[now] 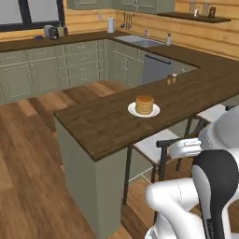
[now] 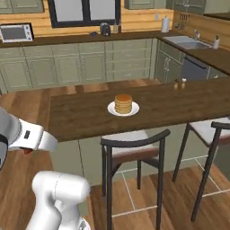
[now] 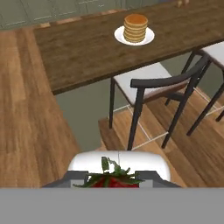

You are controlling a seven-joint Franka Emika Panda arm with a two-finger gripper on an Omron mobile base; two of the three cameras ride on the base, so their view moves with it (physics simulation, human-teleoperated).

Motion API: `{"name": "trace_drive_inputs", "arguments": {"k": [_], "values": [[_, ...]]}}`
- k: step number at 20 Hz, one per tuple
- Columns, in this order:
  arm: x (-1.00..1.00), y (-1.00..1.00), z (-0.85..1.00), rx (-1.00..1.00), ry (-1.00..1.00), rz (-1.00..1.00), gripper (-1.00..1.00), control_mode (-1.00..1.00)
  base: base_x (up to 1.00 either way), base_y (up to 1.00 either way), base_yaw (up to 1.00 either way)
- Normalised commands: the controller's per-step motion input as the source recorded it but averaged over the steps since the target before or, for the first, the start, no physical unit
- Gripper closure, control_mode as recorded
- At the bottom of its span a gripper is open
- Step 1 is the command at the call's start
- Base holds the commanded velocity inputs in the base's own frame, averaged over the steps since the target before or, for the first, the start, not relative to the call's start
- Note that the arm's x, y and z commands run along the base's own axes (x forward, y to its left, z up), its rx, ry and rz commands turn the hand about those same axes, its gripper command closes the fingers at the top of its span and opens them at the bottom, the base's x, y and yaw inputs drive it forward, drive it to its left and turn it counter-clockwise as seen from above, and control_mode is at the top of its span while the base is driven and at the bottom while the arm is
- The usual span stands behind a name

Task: Take the strawberry from the fridge and place it on top of the pancake, located on the dining counter.

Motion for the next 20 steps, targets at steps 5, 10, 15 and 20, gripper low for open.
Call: {"name": "trace_drive_inputs", "arguments": {"k": [5, 10, 15, 20], "values": [[0.0, 0.0, 0.0, 0.0, 0.0, 0.0, 1.0, 1.0, 0.22, -0.59, 0.68], [0.0, 0.0, 0.0, 0.0, 0.0, 0.0, 1.0, 1.0, 0.01, -0.94, 0.3], [0.0, 0.0, 0.0, 0.0, 0.0, 0.0, 1.0, 1.0, 0.18, -1.0, 0.15], [0.0, 0.0, 0.0, 0.0, 0.0, 0.0, 1.0, 1.0, 0.04, -0.25, 0.11]]}}
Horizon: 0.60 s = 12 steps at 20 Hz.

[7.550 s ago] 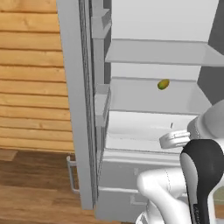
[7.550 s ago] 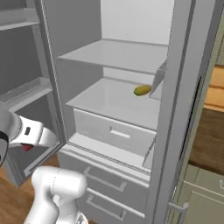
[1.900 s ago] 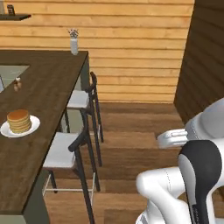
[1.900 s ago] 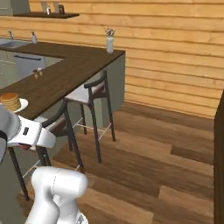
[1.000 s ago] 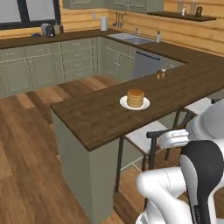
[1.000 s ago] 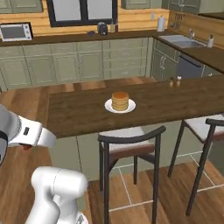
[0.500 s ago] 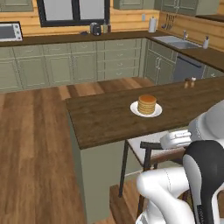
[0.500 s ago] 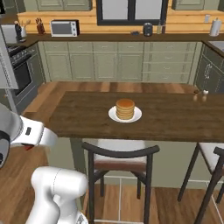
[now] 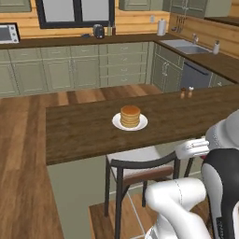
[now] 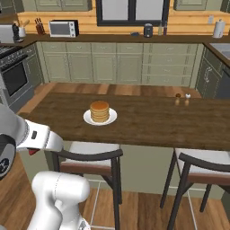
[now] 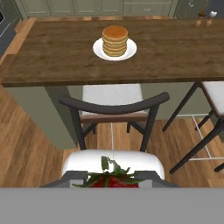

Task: Take the strawberry from the fridge and place it on top of the pancake, located on the dining counter.

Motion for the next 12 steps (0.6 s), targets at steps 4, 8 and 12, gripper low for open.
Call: {"name": "trace_drive_inputs", "arguments": {"k": [4, 8, 12], "values": [[0.0, 0.0, 0.0, 0.0, 0.0, 0.0, 1.0, 1.0, 0.52, 0.07, 0.05], [0.0, 0.0, 0.0, 0.0, 0.0, 0.0, 1.0, 1.0, 0.51, 0.09, 0.0], [0.0, 0.0, 0.0, 0.0, 0.0, 0.0, 1.0, 1.0, 0.5, 0.08, -0.04]]}}
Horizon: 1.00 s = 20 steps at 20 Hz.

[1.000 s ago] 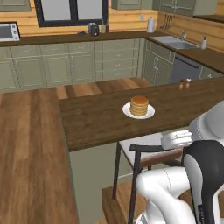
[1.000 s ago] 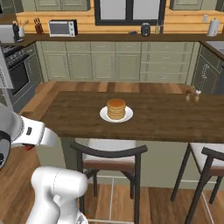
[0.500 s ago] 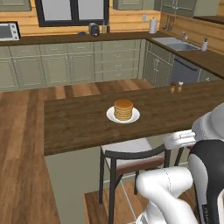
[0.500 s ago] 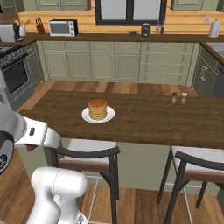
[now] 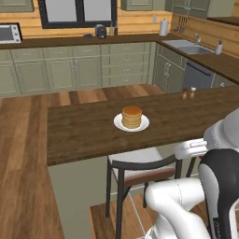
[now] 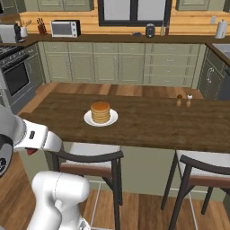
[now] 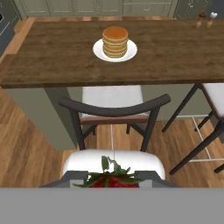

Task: Take the strawberry from the fridge and place it on top of the pancake, located on the dining counter.

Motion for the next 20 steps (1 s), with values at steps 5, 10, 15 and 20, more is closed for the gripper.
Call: {"name": "trace_drive_inputs", "arguments": {"k": [5, 10, 15, 20], "values": [[0.0, 0.0, 0.0, 0.0, 0.0, 0.0, 1.0, 1.0, 0.21, 0.16, -0.06], [0.03, 0.0, 0.02, 0.0, -0.02, 0.0, 1.0, -1.0, 0.01, 0.0, 0.0], [0.83, 0.24, 0.39, -0.03, -0.01, 0.0, 1.0, -1.0, 0.0, 0.0, 0.0], [1.0, 0.09, 0.39, -0.01, 0.03, 0.01, 1.0, -1.0, 0.0, 0.0, 0.0]]}}
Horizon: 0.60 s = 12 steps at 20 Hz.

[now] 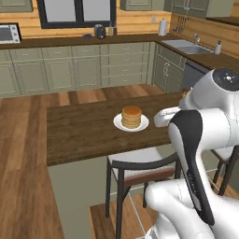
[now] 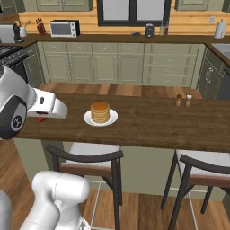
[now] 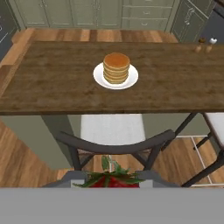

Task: Take the strawberry from the fridge and place it on top of the pancake, located on the dining counter.

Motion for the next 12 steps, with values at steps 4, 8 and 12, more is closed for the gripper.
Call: {"name": "trace_drive_inputs", "arguments": {"k": [4, 8, 12], "values": [[1.0, -0.2, 0.02, 0.06, 0.13, 0.04, 1.0, -1.0, 0.0, 0.0, 0.0], [1.0, -0.06, 0.0, 0.09, 0.13, 0.0, 1.0, -1.0, 0.0, 0.0, 0.0], [1.0, -0.02, -0.01, 0.03, 0.17, 0.0, 1.0, -1.0, 0.0, 0.0, 0.0]]}}
